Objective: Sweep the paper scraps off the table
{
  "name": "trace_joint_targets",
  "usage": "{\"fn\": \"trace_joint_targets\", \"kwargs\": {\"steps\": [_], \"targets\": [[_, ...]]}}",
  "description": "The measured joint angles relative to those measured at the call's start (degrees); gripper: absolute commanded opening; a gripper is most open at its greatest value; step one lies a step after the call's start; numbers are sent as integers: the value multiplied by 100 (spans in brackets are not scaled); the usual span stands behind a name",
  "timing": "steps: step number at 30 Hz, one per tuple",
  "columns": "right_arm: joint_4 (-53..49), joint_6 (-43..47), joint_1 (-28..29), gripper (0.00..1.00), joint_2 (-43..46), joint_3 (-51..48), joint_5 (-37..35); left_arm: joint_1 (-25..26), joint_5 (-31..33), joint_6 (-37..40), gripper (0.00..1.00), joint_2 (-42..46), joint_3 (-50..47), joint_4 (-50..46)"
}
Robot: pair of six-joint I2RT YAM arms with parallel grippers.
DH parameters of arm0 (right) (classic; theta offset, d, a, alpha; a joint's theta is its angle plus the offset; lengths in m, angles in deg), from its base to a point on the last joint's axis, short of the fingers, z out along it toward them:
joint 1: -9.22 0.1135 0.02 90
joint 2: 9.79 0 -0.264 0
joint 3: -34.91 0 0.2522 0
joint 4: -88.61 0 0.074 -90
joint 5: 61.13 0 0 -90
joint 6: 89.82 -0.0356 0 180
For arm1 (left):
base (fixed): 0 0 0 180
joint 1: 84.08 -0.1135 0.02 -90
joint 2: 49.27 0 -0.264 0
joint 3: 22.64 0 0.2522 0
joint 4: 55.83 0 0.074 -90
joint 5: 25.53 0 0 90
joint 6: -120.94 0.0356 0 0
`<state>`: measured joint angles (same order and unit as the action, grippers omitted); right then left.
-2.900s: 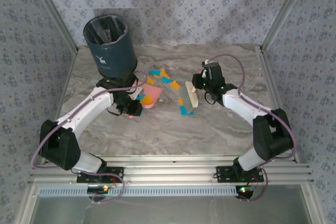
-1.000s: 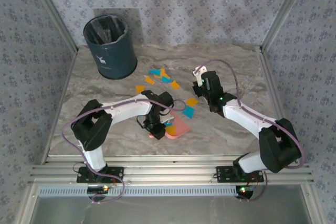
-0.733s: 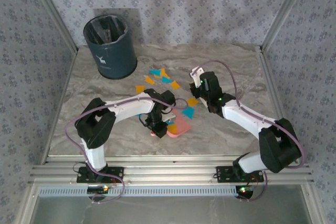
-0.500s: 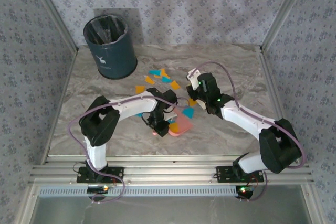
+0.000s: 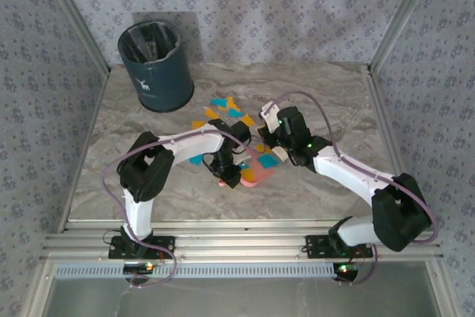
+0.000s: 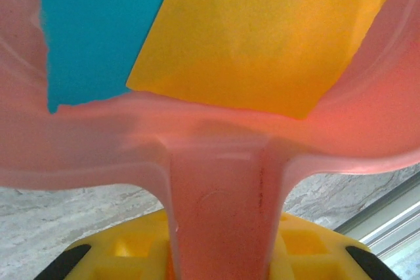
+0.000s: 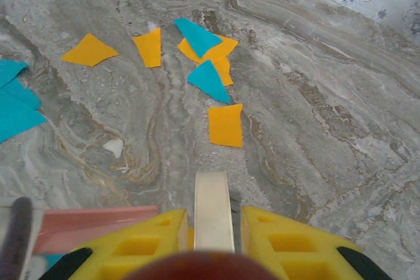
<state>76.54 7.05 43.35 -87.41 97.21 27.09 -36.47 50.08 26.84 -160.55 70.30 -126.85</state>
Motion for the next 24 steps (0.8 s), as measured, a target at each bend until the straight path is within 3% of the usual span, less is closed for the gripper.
{"fn": "trace_joint_targets", "kwargs": {"steps": [24], "targets": [[-173, -522, -9, 0, 518, -9, 756, 0, 28, -7, 0, -61, 129, 101]]}}
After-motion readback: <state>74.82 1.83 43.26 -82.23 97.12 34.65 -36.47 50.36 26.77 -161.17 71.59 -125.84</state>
